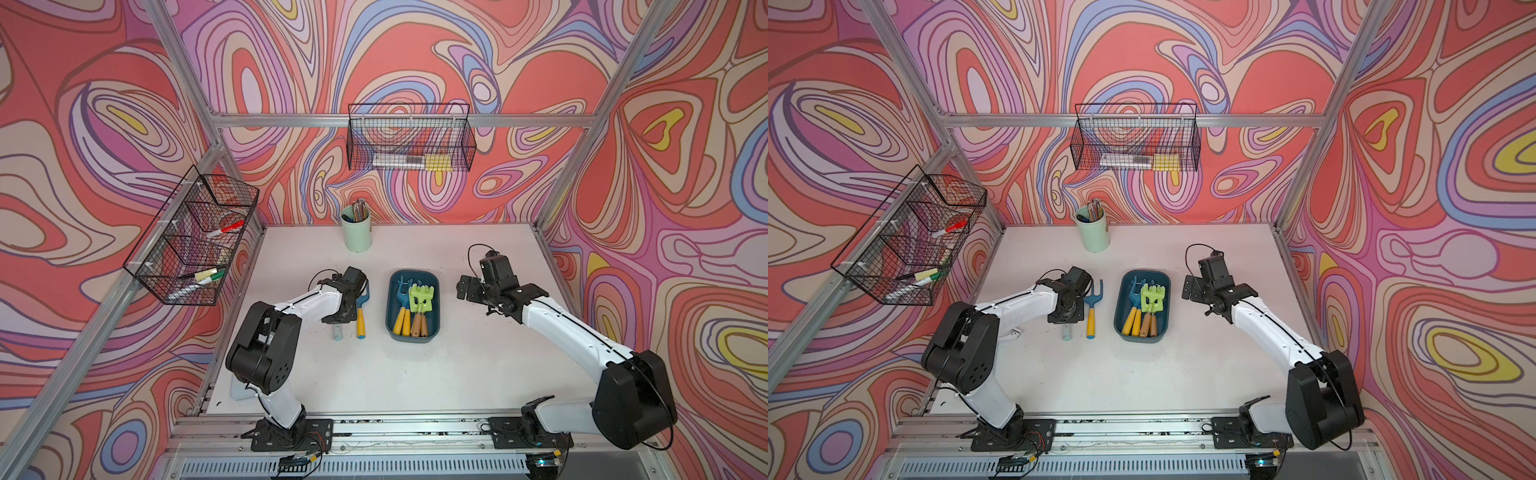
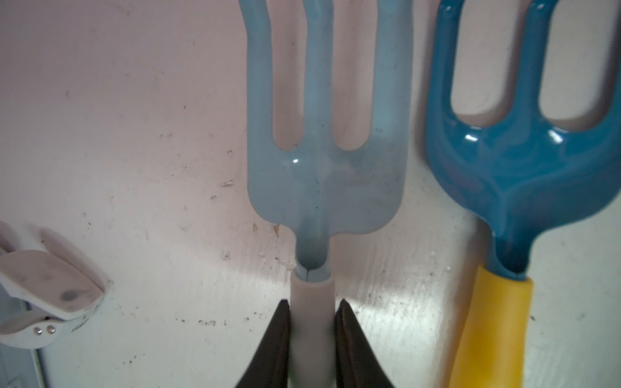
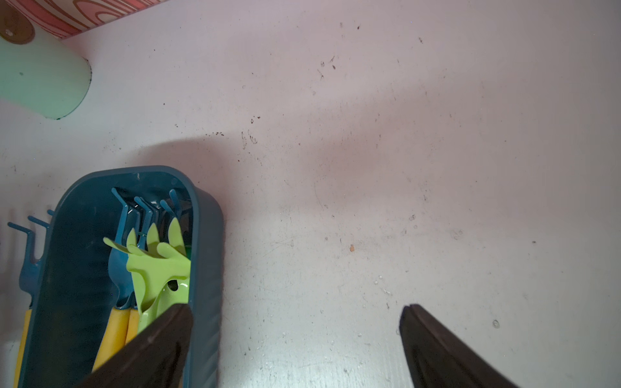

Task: Take the hand rake out of the storage box
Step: Place the rake at the center of the board.

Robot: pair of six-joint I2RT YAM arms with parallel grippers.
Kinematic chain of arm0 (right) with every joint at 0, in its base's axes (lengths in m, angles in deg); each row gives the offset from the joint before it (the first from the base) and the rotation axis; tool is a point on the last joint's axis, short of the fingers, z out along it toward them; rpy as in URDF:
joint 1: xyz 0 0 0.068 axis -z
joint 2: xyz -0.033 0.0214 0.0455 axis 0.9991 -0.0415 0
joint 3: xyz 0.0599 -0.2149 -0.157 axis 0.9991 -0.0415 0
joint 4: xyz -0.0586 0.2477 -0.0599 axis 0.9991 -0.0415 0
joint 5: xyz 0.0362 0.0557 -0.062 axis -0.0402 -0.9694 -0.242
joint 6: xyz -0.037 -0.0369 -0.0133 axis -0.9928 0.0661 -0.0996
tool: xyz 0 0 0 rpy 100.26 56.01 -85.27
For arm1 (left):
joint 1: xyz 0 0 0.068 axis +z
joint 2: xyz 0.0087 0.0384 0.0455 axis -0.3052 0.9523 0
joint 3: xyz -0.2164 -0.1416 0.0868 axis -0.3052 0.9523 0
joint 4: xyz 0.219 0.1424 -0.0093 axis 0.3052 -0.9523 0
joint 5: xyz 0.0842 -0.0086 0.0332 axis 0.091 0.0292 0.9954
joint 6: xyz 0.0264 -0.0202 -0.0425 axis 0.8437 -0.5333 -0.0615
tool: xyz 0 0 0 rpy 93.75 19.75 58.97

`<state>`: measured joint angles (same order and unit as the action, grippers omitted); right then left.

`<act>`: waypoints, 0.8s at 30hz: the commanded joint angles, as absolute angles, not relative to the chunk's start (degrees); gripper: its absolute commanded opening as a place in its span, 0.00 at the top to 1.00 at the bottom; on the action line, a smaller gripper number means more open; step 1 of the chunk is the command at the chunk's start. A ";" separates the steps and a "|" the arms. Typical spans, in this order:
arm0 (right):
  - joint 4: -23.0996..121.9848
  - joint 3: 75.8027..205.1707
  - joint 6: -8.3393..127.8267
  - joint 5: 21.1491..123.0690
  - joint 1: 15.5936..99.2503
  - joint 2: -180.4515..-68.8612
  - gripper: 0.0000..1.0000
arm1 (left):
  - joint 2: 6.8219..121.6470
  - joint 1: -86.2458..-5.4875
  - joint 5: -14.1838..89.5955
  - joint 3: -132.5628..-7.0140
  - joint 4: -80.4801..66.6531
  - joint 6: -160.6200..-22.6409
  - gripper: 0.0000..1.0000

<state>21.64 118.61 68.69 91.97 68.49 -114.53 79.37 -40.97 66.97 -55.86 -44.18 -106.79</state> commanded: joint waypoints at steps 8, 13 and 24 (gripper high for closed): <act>21.28 120.66 69.27 92.61 67.84 -115.15 0.02 | 81.51 -40.62 67.87 -55.66 -43.53 -104.48 1.00; 21.22 120.69 69.16 92.72 67.80 -115.06 0.02 | 82.13 -40.61 67.73 -55.50 -43.68 -104.24 0.99; 20.90 120.42 69.08 92.97 67.67 -114.37 0.02 | 84.01 -40.61 68.04 -55.22 -43.66 -104.39 0.93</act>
